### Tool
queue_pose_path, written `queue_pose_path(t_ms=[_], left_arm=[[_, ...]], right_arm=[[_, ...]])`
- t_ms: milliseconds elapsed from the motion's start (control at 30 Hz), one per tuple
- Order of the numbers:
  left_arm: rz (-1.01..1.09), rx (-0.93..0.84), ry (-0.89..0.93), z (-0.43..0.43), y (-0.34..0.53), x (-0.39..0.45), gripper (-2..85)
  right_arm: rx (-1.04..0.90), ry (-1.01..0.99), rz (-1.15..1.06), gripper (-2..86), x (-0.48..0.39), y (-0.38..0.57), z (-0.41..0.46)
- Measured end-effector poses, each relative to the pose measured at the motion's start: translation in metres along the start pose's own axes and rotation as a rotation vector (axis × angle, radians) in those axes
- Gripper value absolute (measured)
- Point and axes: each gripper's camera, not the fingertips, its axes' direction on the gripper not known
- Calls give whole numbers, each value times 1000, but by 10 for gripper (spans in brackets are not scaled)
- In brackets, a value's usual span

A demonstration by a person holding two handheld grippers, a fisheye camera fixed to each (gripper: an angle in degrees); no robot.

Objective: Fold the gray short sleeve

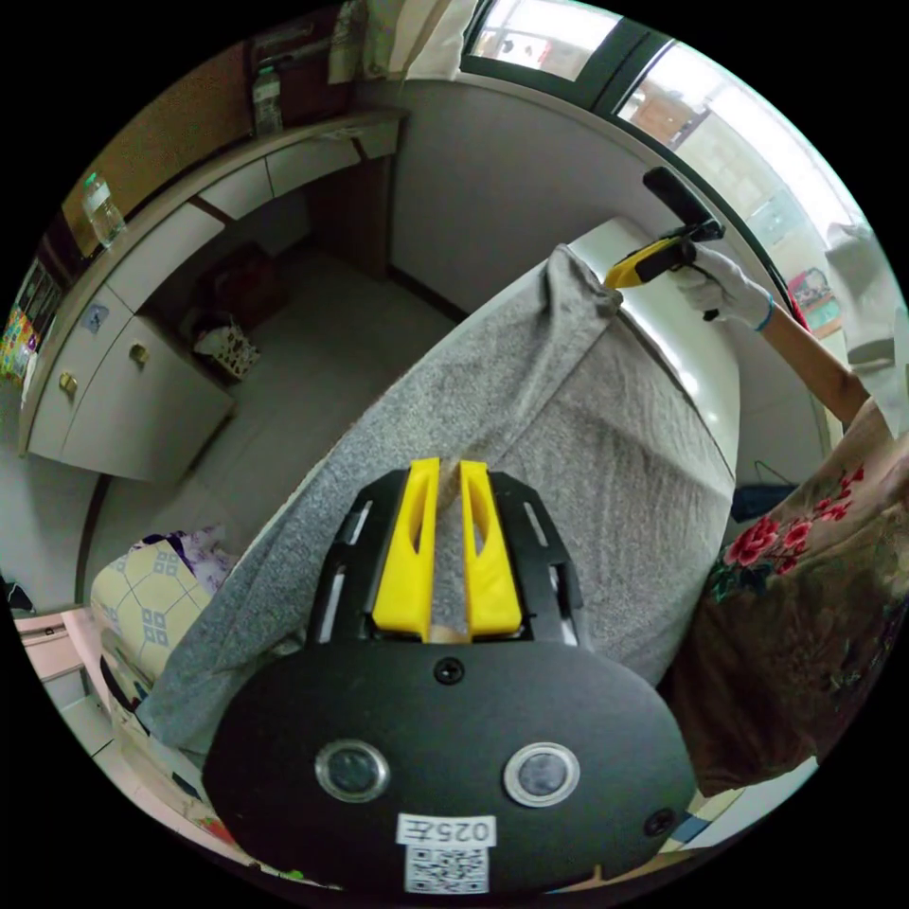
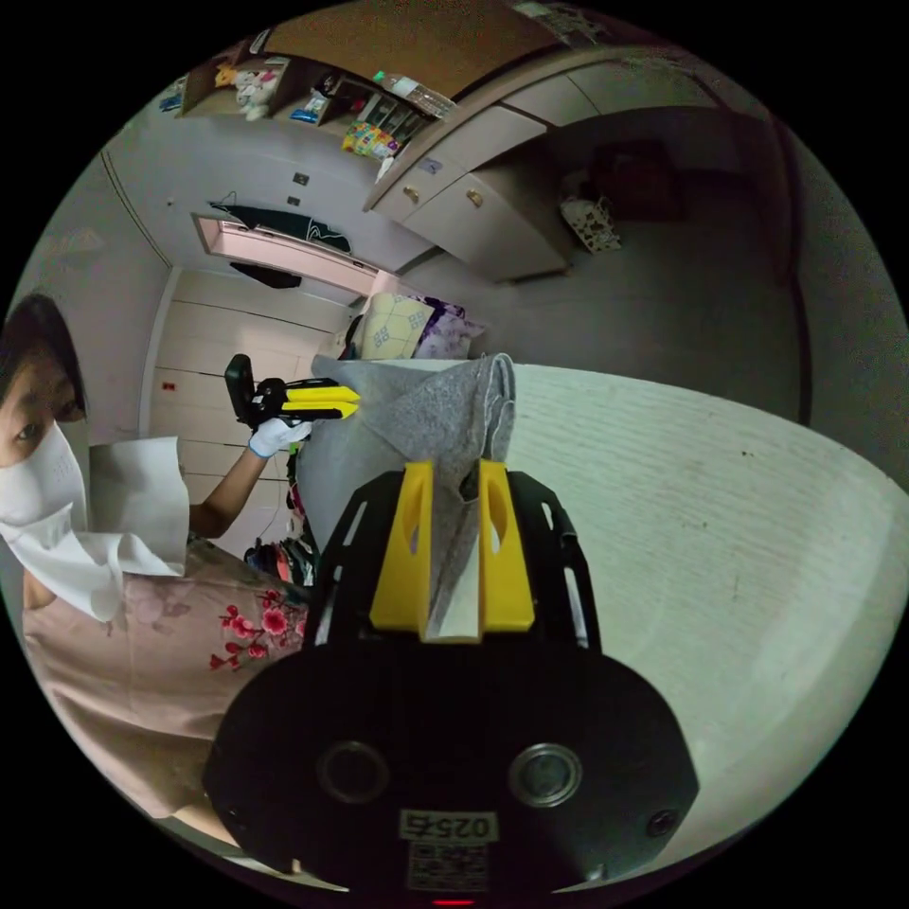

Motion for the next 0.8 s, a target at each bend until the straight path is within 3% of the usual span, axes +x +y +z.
queue_pose_path(t_ms=[400, 500, 700, 800], left_arm=[[12, 11, 3, -39, -69, -19, -6], [-24, 5, 1, -53, -91, -27, -11], [-81, 141, 42, -123, -125, -46, -10], [-46, 176, 40, -153, -133, -43, -11]], right_arm=[[-33, -75, -16, -3, 15, -34, 20], [41, -55, -46, -6, 13, -45, 8], [151, -107, -206, -7, -6, -57, -29], [105, -87, -277, -7, -17, -41, -21]])
